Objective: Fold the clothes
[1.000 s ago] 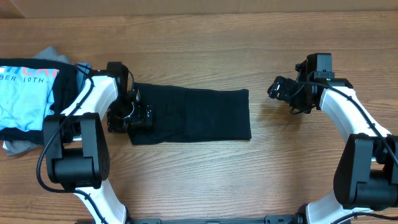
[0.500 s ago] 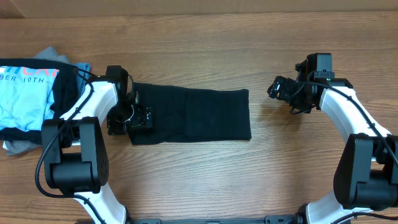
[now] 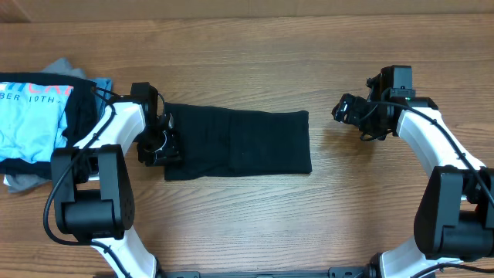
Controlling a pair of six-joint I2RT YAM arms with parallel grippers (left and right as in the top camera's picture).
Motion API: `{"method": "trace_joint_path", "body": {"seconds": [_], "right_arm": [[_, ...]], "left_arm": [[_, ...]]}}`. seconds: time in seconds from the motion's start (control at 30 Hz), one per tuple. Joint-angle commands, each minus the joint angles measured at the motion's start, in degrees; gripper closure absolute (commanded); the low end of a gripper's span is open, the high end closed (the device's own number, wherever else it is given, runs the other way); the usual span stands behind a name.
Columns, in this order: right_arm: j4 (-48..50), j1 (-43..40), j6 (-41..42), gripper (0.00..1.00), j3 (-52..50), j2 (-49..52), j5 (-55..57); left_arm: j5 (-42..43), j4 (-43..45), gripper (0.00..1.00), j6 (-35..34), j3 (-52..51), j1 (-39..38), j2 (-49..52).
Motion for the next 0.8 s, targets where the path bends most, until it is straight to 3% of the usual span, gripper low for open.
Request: {"method": "trace_joint_path", "body": {"seconds": [0.0,0.03,0.07,0.3,0.77], "right_arm": [[0.2,0.0,0.0,0.05,0.5,-0.2,-0.4],[0.2,0.0,0.0,0.05,0.5,-0.2,-0.4],[0.2,0.0,0.0,0.05,0.5,-0.2,-0.4],[0.3,0.0,0.0,0.05,0.5,-0.2,-0.4],[0.4,0.0,0.0,0.05,0.5,-0.2,-0.4]], "left_arm": [[1.6,1.7,0.8,0.4,-1.6,-0.1,2.0],[1.5,1.9,0.93,0.4,-1.6,-0.1,2.0],[1.5,1.8,0.96,0.4,-1.5,-0.1,2.0],[1.3,-1.6,0.96,0.4,3.5,-0.1,2.0],[1.0,-13.3,0.96,-0.3,22.9,-1.3,2.0]]}}
